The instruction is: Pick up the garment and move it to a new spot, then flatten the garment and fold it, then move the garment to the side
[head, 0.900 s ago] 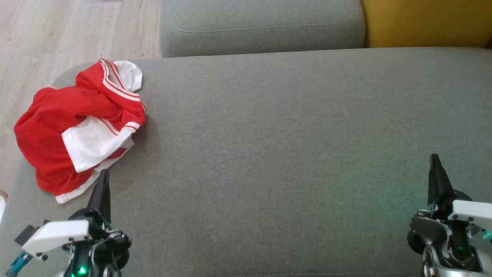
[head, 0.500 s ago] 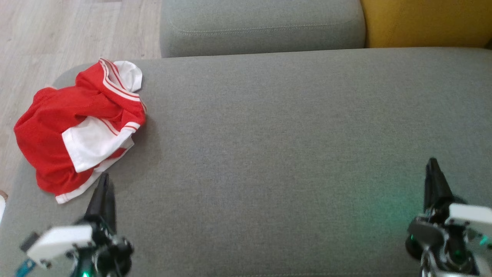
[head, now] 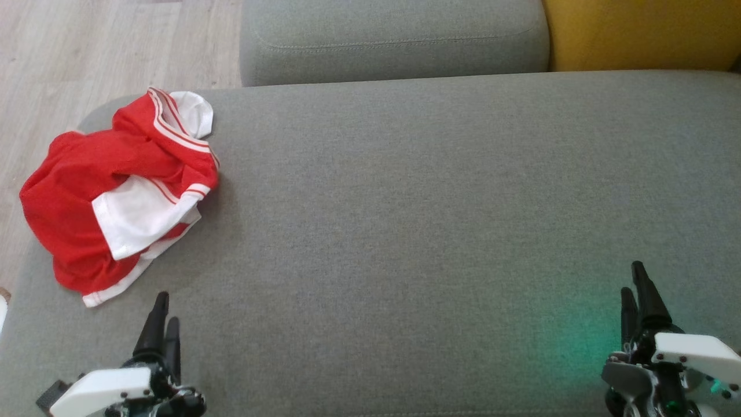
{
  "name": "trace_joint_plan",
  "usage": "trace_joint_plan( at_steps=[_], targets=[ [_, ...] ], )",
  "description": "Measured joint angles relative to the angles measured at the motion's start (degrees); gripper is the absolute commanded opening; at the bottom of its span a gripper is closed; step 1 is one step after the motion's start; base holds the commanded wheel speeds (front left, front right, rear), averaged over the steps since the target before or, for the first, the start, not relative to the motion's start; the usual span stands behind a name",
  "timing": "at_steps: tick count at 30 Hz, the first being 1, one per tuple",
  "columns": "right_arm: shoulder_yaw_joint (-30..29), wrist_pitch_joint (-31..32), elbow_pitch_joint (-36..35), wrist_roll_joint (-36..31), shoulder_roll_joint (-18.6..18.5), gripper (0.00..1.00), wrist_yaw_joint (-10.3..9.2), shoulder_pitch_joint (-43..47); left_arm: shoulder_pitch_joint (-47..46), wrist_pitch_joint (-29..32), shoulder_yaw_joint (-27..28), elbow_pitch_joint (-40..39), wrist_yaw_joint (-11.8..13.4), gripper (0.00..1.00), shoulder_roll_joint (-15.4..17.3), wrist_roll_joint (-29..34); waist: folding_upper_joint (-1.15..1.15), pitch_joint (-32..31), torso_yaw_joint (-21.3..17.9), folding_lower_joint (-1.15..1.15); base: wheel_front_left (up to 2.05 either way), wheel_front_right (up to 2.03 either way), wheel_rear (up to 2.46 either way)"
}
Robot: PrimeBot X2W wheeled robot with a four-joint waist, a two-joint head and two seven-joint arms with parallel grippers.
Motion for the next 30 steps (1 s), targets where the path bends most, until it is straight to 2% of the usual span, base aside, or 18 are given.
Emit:
trace_joint_plan(
  at_steps=[30],
  targets=[
    [4.9,-4.8,0.3,-21.0,-0.6,1.0,0.0,-3.5,-1.4,-4.6,-1.0,-2.8,0.9,1.0,0.1,24.5,0.0,0.2,-0.6,0.0,0.0,0.0,0.0]
  ],
)
